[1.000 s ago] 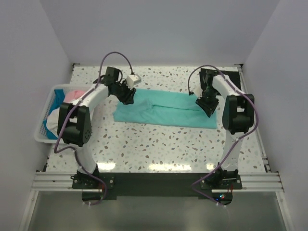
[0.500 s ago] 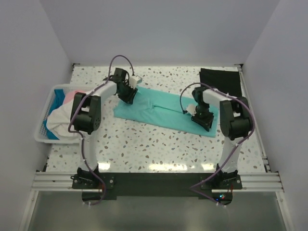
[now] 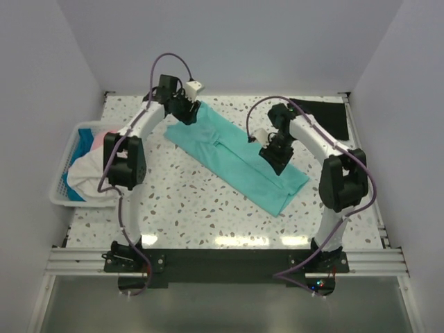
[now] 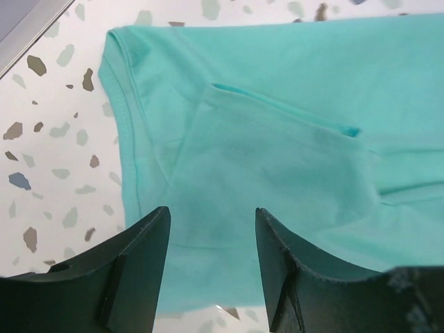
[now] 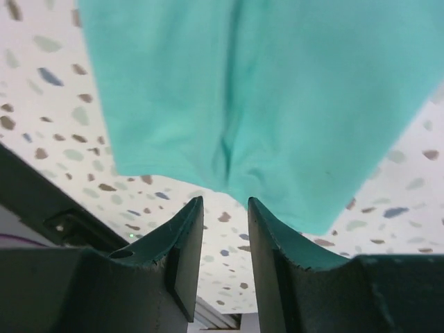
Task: Fold and stack the t-shirts
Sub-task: Fold the tshirt
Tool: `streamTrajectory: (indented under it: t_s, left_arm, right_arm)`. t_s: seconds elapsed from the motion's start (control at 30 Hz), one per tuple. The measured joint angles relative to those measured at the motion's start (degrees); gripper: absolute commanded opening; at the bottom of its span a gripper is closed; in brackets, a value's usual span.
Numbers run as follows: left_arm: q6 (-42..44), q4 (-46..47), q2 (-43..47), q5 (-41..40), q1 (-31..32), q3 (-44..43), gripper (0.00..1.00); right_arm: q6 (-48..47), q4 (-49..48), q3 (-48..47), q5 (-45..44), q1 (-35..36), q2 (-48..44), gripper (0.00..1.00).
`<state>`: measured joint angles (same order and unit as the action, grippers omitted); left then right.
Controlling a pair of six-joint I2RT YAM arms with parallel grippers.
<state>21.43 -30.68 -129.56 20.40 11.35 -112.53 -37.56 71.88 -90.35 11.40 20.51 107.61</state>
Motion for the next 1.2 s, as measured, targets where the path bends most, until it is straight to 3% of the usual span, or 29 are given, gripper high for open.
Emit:
streamTrajectory:
  t_s: [0.1, 0.23, 0.43, 0.73, 0.87, 1.0, 1.1, 1.2]
  left_arm:
    - [-1.6, 0.2, 8.2, 0.7, 1.0, 7.3, 0.53]
    - [-4.1, 0.2, 12.4, 1.7, 2.2, 11.7, 0.51]
    - [-7.1, -0.9, 11.2, 1.0, 2.3, 20.2, 0.49]
    - [-9.1, -1.7, 8.6, -1.6, 1.6, 20.6, 0.5]
    - [-9.9, -2.4, 8.3, -1.8, 1.5, 18.4, 0.5]
    - [-9.9, -3.5, 7.7, -1.7, 1.7, 16.2, 0.5]
    - [-9.7, -4.4, 7.6, -2.4, 2.2, 16.2, 0.5]
    - [-9.4, -4.7, 7.1, -3.8, 3.0, 16.2, 0.49]
  right_arm:
    - [0.3, -1.5, -0.9, -4.0, -2.4, 2.1, 0.28]
    - [0.5, -4.8, -0.9, -9.1, -2.5, 8.8, 0.23]
    - [0.6, -8.8, 0.7, -14.0, -1.6, 14.4, 0.18]
    - [0.6, -9.7, 12.5, -17.6, 6.4, 8.5, 0.18]
    - [2.5, -7.5, 15.1, -14.1, 15.1, 7.4, 0.2]
    - [4.9, -5.8, 13.1, -4.2, 21.2, 7.6, 0.3]
    - [6.0, -5.2, 9.3, 2.6, 21.9, 8.3, 0.39]
    - [6.2, -4.5, 6.8, 6.5, 20.6, 8.0, 0.42]
